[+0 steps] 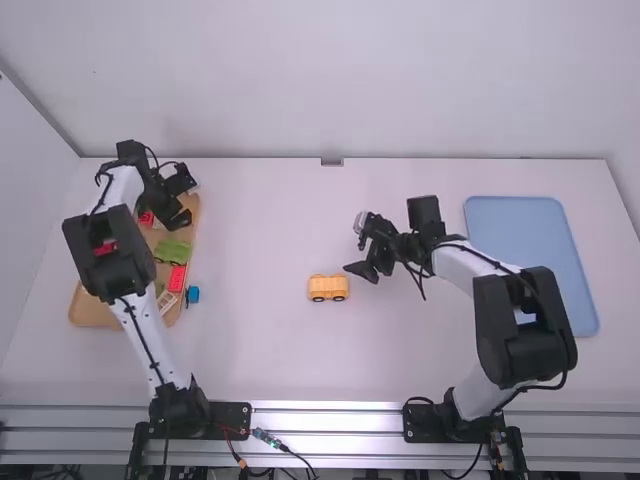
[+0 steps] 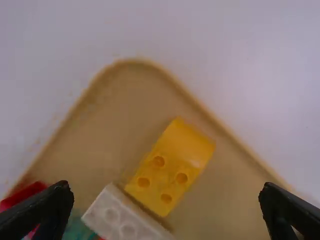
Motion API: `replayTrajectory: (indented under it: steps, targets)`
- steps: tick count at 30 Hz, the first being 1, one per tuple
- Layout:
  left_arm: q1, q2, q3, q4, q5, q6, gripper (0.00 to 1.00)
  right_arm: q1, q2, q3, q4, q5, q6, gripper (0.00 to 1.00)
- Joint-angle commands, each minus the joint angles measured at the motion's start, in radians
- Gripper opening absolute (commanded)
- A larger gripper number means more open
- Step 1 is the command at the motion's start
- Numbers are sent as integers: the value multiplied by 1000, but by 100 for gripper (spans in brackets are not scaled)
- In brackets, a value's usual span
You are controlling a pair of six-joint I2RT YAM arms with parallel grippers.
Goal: Assemble lego blocks to make yellow taxi
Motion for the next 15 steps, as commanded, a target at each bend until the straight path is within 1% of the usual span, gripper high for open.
replayTrajectory:
  steps: [1,3,7,9,13,15]
  targets:
    - [-2,77,100,-67,8,32,99,11,-24,15,0,47,5,99]
    - [6,111,165,-125,16,81,99,20,-24,15,-1,63,5,99]
    - [-3,116,188,-114,16,101,99,28,-24,15,-1,86,4,99]
    - [-3,116,187,-123,19,139,99,25,-24,15,0,83,4,99]
    - [-3,116,165,-118,15,143,99,24,-24,15,-2,77,5,99]
    - [-2,116,150,-119,12,160,97,23,-24,15,-4,81,6,99]
